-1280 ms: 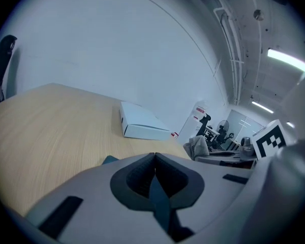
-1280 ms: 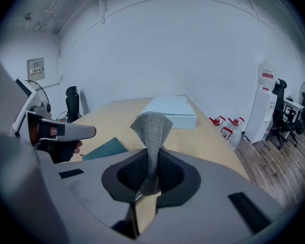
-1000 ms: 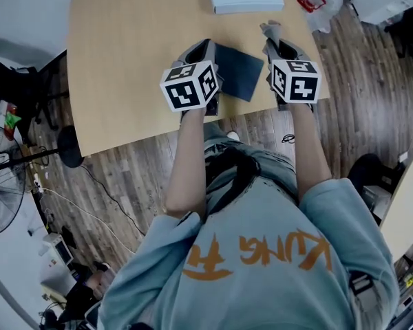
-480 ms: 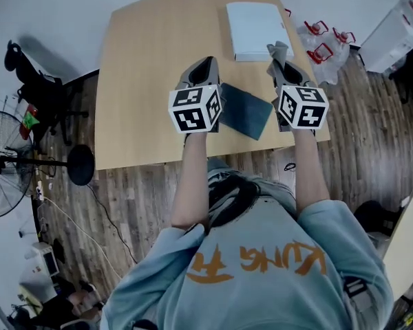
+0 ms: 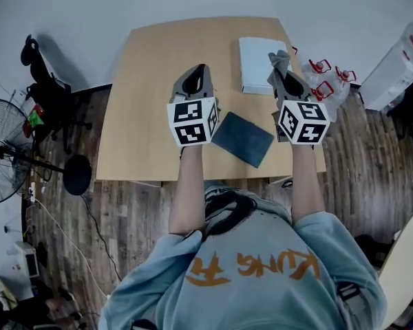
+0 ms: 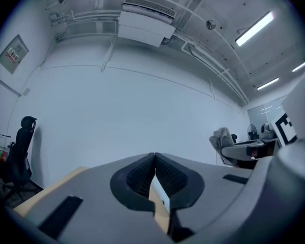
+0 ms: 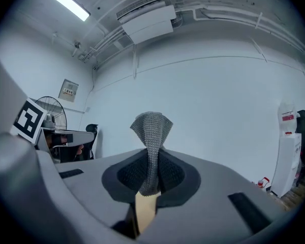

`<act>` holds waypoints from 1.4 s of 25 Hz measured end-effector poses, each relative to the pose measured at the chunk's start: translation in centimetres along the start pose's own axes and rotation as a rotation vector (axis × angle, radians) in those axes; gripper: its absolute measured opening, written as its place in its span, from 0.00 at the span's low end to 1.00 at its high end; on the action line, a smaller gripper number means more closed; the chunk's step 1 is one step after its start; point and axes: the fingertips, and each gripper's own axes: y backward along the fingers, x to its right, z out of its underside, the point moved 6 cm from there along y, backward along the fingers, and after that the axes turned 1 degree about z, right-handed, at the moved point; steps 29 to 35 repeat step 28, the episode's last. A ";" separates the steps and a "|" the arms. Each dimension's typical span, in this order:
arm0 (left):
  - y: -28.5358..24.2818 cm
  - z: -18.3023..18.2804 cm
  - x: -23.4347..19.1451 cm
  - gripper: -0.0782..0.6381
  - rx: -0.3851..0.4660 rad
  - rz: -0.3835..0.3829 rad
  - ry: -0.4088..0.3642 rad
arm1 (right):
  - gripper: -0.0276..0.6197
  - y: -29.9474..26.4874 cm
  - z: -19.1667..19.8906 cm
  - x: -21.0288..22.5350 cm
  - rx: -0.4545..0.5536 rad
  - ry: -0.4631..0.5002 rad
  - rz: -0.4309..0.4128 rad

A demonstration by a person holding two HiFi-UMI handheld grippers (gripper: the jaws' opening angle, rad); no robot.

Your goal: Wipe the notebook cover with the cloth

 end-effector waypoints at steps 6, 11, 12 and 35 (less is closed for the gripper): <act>0.1 -0.4 -1.3 0.13 0.021 -0.044 -0.005 | 0.09 -0.7 -0.6 -0.7 0.011 0.031 -0.004; -0.9 0.0 -1.3 0.13 0.007 -0.044 -0.014 | 0.09 -1.4 -0.5 0.0 0.013 0.021 0.001; -1.1 0.1 -1.3 0.13 0.004 -0.044 -0.015 | 0.09 -1.5 -0.4 0.1 0.012 0.019 0.003; -3.2 1.2 -0.5 0.13 -0.022 -0.003 0.003 | 0.09 -2.1 0.2 1.4 -0.004 0.018 0.024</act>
